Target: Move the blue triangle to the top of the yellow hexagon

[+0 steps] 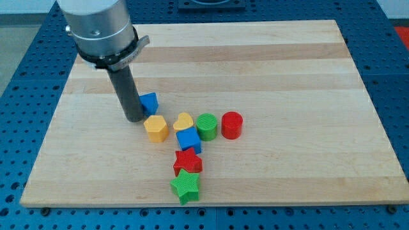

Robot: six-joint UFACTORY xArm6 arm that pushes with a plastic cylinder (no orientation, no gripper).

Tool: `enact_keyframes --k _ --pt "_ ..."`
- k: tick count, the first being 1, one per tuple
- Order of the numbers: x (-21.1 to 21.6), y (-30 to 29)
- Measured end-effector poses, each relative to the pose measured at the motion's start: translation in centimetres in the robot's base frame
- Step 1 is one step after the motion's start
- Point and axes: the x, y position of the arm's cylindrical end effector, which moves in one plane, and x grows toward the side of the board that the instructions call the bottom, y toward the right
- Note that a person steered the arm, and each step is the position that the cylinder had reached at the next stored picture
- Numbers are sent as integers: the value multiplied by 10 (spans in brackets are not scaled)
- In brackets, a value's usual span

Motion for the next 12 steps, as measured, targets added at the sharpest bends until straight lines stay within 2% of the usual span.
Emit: enact_keyframes --k 2,3,4,8,12 --pt "-3 0" --pt "9 7" --pt "-13 32" --pt "-57 34" --pt "-39 68"
